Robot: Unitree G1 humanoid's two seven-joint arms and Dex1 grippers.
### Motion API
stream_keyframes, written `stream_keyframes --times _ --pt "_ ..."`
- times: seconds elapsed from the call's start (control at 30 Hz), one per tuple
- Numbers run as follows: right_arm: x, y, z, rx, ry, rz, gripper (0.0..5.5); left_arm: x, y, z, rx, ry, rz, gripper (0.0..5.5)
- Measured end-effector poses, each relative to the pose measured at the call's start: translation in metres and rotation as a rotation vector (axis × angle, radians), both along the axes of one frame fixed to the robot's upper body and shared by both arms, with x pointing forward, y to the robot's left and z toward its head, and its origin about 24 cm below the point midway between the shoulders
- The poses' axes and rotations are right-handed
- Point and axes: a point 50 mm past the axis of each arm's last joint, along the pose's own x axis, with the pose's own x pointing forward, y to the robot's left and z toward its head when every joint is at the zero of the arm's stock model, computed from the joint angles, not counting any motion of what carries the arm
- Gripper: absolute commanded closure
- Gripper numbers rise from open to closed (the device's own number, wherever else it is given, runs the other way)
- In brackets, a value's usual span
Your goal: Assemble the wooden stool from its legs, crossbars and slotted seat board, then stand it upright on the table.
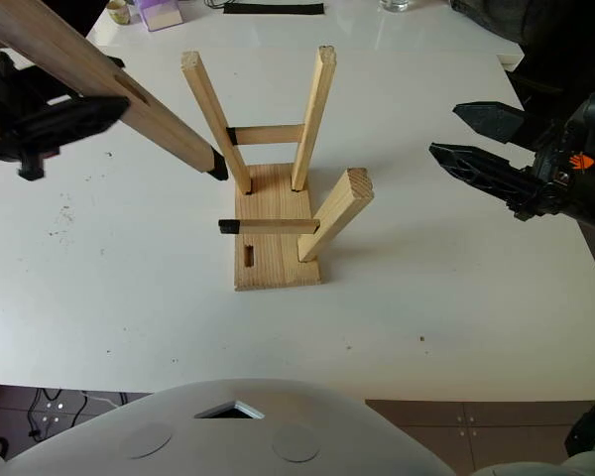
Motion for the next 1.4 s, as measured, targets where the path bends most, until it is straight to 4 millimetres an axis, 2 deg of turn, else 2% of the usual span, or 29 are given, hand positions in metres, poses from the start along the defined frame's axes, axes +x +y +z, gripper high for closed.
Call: stream_keyframes --times 0.07,0.13,0.33,0.53,0.87,1.4 --pt "-0.002 -0.003 -0.011 -0.048 0.026 -0.025 2.35 -0.002 0.002 -0.028 0.08 0.017 0.018 3.45" --pt "-0.003 -0.004 -0.018 -0.054 0.038 -0.028 2.35 -0.006 0.003 -0.045 0.137 0.03 -0.013 3.45" --pt "-0.004 0.0 -0.02 -0.045 0.014 -0.014 2.35 -0.012 -0.005 -0.065 0.198 0.022 -0.096 3.45" --pt "-0.004 0.0 -0.022 -0.052 0.011 -0.019 2.35 -0.017 -0.01 -0.07 0.186 0.033 -0.126 3.45" --pt "-0.001 0.005 -0.025 -0.047 0.023 0.003 2.35 -0.032 -0.014 -0.092 0.146 0.1 -0.146 3.45" --pt "0.007 0.008 -0.023 -0.031 0.018 0.028 2.35 -0.033 -0.022 -0.115 0.108 0.101 -0.098 3.45"
